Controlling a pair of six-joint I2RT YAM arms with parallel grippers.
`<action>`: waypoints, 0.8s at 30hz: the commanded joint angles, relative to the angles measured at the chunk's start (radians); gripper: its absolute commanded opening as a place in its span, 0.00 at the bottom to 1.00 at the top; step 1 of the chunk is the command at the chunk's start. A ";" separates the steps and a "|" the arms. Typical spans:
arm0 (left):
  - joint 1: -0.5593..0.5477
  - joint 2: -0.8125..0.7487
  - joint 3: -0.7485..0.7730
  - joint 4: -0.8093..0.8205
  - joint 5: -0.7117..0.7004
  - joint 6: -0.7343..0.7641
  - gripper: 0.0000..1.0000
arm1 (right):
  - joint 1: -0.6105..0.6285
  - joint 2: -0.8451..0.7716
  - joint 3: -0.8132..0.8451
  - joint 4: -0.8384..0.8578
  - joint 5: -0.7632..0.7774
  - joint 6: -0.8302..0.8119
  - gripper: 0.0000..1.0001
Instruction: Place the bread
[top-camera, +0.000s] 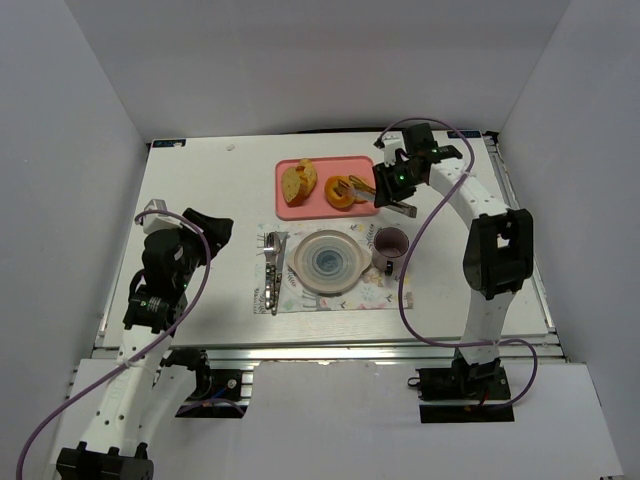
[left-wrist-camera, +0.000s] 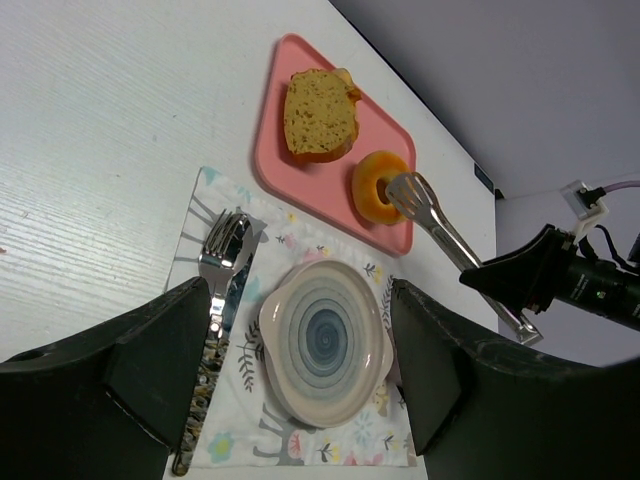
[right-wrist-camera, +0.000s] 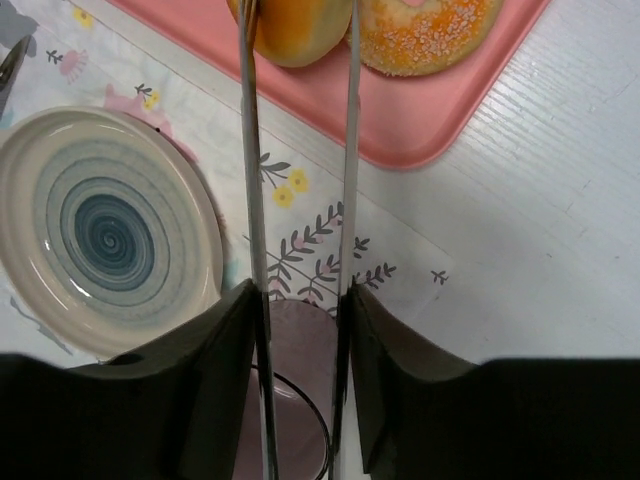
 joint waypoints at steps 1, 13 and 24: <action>-0.003 -0.020 0.009 -0.013 -0.020 -0.003 0.82 | 0.004 -0.040 -0.015 0.022 -0.028 0.036 0.44; -0.003 -0.046 0.014 -0.040 -0.032 -0.007 0.82 | -0.002 -0.169 0.057 0.039 -0.211 -0.007 0.17; -0.003 -0.071 -0.012 -0.031 -0.036 -0.021 0.82 | 0.044 -0.356 -0.241 -0.199 -0.396 -0.238 0.14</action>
